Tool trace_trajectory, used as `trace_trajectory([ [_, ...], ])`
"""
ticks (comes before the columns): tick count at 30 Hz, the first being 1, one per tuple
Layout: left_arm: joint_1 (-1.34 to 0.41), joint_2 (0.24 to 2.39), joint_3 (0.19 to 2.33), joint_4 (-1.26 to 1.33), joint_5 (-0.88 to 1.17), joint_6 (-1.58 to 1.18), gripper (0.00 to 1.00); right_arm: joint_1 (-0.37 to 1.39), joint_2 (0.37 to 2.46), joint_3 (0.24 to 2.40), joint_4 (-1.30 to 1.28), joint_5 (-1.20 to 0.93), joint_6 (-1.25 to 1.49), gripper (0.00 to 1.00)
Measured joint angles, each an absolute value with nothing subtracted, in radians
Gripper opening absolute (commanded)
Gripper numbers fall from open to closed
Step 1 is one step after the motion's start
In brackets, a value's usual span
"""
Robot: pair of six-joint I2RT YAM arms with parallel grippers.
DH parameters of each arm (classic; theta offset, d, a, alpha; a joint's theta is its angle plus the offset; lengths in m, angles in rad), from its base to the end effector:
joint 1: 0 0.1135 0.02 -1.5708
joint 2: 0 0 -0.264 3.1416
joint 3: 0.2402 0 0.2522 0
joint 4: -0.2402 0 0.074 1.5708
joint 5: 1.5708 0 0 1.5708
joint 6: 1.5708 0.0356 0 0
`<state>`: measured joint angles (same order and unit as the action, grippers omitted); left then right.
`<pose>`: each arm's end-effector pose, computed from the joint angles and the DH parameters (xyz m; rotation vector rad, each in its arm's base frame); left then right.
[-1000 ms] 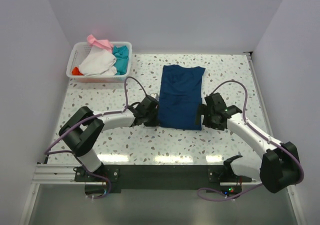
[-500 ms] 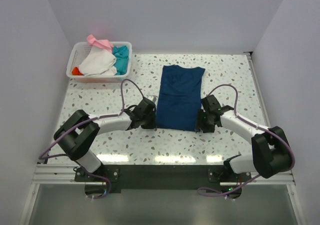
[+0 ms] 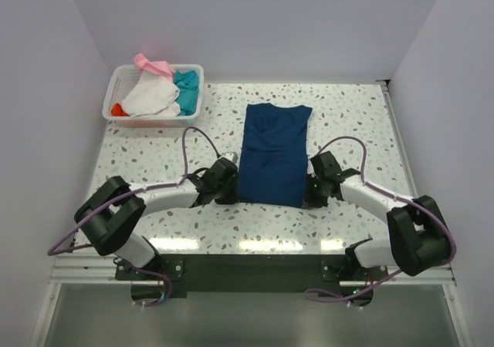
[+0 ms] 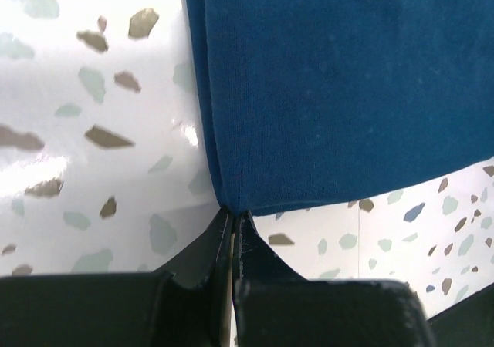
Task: Fold and stack the t-shirts
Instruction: Fold the tshirt
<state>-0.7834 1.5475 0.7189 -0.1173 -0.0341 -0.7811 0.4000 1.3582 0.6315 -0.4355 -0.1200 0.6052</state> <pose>0.2047 -0.2022 0.1486 -0.0114 2.6184 -0.5645 0.2108 0.0938 0.1533 0.2530 2.7982 0.4283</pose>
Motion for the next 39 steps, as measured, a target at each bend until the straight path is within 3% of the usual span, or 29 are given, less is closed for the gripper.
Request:
trace_trajectory([
  [4,-0.831,1.448,0.669,-0.180,-0.074,-0.817,0.00,0.457,1.266,0.603,-0.511,-0.133,0.605,0.00],
  [13,-0.950,1.084,0.583,-0.437,-0.156,-0.926,0.00,0.552,0.850,0.603,-0.802,-0.206,0.645,0.00],
  [18,-0.963,0.928,0.589,-0.463,-0.170,-0.943,0.00,0.554,0.788,0.672,-0.921,-0.199,0.645,0.00],
  [28,-0.955,1.120,0.820,-0.483,-0.312,-0.887,0.00,0.540,0.923,0.879,-0.956,-0.091,0.606,0.00],
  [39,-0.770,1.290,0.998,-0.377,-0.279,-0.715,0.00,0.337,1.101,1.023,-0.852,-0.142,0.495,0.00],
])
